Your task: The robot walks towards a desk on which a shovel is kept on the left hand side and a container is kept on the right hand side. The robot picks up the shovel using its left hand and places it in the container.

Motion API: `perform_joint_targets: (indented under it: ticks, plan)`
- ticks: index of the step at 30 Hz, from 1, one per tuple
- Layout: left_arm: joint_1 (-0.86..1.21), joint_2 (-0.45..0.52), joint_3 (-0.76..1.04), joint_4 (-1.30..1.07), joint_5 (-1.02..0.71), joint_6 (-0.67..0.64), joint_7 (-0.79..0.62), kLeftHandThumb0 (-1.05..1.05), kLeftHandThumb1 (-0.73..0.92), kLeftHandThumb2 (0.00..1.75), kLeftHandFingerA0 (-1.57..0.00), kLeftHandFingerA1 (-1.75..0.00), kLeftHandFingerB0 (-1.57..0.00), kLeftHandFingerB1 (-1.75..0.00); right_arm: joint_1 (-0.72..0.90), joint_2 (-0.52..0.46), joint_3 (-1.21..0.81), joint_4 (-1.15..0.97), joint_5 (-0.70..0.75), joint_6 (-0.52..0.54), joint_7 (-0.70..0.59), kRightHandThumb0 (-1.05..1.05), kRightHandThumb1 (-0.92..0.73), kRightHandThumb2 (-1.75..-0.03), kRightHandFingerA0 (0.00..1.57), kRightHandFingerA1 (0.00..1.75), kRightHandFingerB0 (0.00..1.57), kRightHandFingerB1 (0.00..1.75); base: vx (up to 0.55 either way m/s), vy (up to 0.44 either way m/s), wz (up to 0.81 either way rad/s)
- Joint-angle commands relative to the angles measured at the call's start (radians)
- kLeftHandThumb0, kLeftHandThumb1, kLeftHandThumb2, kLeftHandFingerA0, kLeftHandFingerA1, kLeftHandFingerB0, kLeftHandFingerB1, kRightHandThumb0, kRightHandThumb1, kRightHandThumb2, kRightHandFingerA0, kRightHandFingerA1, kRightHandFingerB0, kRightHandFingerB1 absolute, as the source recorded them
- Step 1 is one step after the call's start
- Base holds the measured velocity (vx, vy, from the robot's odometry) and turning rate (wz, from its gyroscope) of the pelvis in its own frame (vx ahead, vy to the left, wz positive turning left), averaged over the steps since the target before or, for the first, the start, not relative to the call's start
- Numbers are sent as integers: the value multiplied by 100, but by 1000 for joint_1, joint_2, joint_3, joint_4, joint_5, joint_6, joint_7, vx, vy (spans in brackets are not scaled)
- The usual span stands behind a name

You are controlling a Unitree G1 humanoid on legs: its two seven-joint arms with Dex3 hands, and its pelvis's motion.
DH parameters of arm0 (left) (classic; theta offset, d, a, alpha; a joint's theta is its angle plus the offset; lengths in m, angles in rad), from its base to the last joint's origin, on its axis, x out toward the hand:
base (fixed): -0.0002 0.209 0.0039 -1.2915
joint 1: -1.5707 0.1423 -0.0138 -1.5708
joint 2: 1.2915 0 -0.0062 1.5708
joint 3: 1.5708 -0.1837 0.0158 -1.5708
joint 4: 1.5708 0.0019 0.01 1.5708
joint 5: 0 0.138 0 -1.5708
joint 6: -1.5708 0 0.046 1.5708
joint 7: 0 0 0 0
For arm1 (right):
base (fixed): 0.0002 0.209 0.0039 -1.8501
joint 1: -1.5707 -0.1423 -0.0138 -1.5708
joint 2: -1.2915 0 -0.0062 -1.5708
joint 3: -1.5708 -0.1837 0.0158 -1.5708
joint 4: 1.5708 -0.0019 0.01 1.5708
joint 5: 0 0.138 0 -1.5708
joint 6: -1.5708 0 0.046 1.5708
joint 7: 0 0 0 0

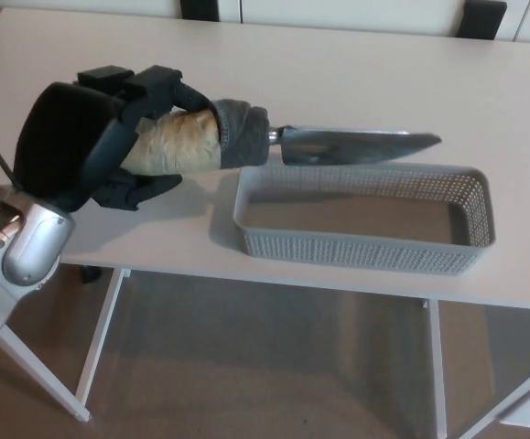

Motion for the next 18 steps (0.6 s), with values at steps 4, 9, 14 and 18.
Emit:
perform_joint_targets:
  ticks: [4, 9, 14, 18]
  plan:
    - [-43, 26, -19, 17, -153, -96, -305, -10, 85, 68, -80, -166, -70, -125, -8, -17, 14, 22, -25, -19, -4, -41, -49, -90, 69, 68, 49, 58, 0, 0, 0]
    - [-99, 22, -47, 70, -137, -71, -396, -19, 87, 68, -78, -165, -67, -141, -5, -21, 14, 8, -30, -19, -6, -42, -49, -90, 69, 67, 50, 58, 0, 0, 0]
    - [-158, 20, -60, 90, -122, -8, -483, -20, 85, 65, -70, -162, -67, -122, -25, -17, 13, 21, -23, -25, -3, -40, -49, -90, 70, 68, 50, 59, 0, 0, 0]
    - [-200, 21, -79, 96, -97, 25, -543, -24, 79, 64, -79, -114, -82, -55, -28, -17, 19, 14, -28, -11, -2, -38, -49, -90, 69, 68, 49, 59, 0, 0, 0]
